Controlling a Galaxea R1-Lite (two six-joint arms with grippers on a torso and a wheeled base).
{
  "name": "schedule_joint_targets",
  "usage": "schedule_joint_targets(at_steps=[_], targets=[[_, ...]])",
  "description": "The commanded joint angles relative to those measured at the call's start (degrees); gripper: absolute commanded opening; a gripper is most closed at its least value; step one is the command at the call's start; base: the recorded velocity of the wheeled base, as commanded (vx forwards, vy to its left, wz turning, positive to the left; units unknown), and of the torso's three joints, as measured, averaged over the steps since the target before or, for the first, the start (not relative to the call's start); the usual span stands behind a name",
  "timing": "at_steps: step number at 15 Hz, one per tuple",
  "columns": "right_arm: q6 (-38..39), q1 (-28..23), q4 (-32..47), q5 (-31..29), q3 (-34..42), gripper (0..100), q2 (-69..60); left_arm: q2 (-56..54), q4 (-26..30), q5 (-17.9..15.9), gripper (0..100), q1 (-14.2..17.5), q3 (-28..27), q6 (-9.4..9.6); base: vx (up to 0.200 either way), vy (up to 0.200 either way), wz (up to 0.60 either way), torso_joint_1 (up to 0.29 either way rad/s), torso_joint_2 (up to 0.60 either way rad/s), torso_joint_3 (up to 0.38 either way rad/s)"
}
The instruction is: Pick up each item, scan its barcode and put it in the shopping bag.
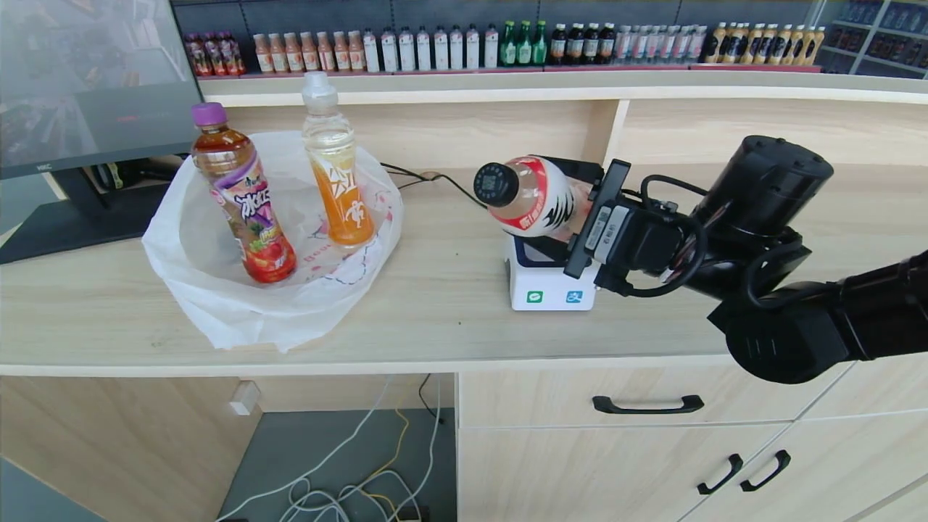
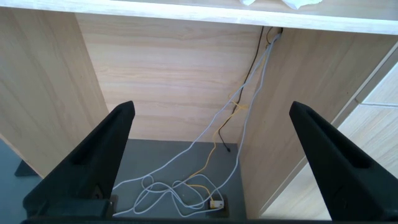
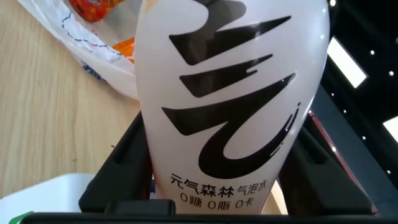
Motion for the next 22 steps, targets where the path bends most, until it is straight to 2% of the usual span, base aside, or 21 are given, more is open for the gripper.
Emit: schedule_joint_targets(at_steps=[1,22], targets=[[-0.3,0.0,0.0,0.0,-0.5,0,1.3,0.0,0.0,0.0,100,0.0,0.0,-0.01,0.000,0.000,0.00,0.000,0.00,0.000],[-2.2,0.9,-0.2,-0.9,-1.1,0,2.7,0.0,0.0,0.0,100,0.0,0.0,-0.01,0.000,0.000,0.00,0.000,0.00,0.000]])
